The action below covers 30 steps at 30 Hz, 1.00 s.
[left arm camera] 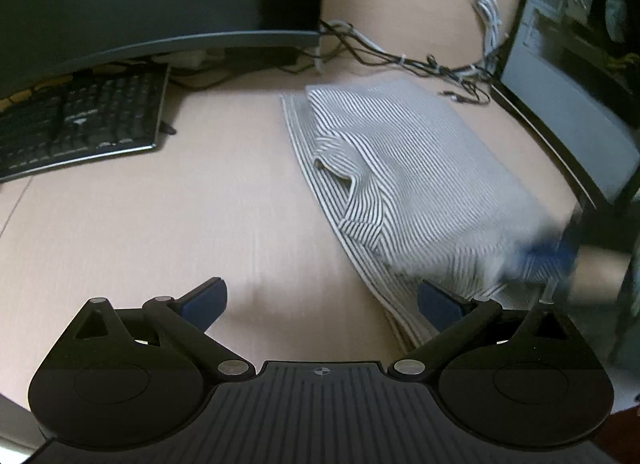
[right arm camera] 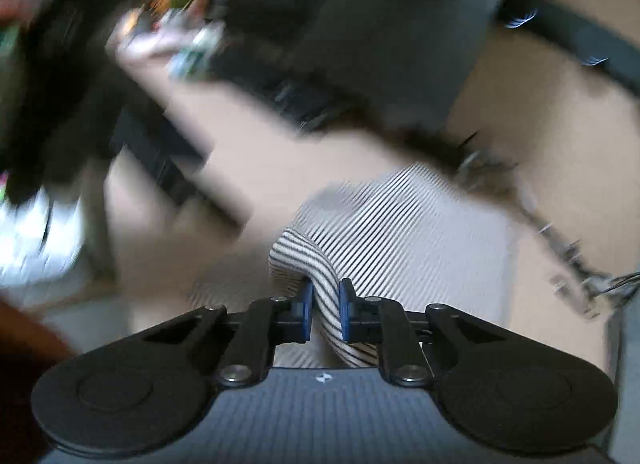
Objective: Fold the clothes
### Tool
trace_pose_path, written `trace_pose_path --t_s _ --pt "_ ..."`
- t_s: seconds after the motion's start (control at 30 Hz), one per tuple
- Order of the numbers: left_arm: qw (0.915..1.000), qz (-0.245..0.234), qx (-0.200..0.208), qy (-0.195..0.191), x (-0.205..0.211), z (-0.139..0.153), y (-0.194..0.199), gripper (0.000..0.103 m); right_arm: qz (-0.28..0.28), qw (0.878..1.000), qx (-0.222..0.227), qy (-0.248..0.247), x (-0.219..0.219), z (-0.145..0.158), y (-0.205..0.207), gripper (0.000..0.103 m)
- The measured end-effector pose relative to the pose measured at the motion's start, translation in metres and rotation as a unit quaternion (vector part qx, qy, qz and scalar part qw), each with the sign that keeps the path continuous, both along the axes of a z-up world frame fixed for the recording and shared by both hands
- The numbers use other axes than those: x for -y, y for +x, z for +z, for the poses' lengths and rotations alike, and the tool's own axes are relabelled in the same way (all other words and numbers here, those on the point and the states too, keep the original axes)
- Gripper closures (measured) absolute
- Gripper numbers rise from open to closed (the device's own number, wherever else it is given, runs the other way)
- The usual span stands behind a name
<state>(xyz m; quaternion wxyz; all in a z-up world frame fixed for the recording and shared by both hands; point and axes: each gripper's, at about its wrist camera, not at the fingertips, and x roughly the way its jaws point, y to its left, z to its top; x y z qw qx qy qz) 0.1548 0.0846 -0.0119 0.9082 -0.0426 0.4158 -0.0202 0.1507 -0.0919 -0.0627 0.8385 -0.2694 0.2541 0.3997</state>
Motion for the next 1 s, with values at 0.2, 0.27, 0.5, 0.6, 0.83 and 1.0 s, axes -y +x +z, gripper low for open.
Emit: trace_pose_path --t_s 0.2,0.27,0.5,0.6,0.83,1.0 --pt "0.9974 -0.046 0.002 -0.056 0.022 -0.001 0.011 0.000 0.010 1.000 0.005 0.002 0.003 -0.005 -0.009 0.081" --pt "0.9978 -0.062 -0.008 -0.021 0.035 -0.010 0.017 0.000 0.008 1.000 -0.010 0.012 0.007 0.002 -0.006 0.071" --pt "0.9964 -0.078 -0.020 0.025 0.043 -0.030 0.020 0.000 -0.041 0.998 -0.002 0.046 0.039 0.037 -0.003 0.052" --pt "0.9970 -0.074 -0.018 0.015 0.041 -0.030 0.017 0.000 -0.064 0.998 -0.010 0.017 0.040 0.014 0.006 0.052" --pt "0.9996 -0.027 0.001 0.000 0.008 -0.012 0.001 0.000 -0.004 0.999 0.031 -0.034 0.032 0.012 -0.009 0.052" --pt "0.9999 -0.010 0.003 0.000 -0.008 -0.006 -0.010 0.000 0.068 0.994 0.044 -0.073 0.009 -0.002 -0.015 0.049"
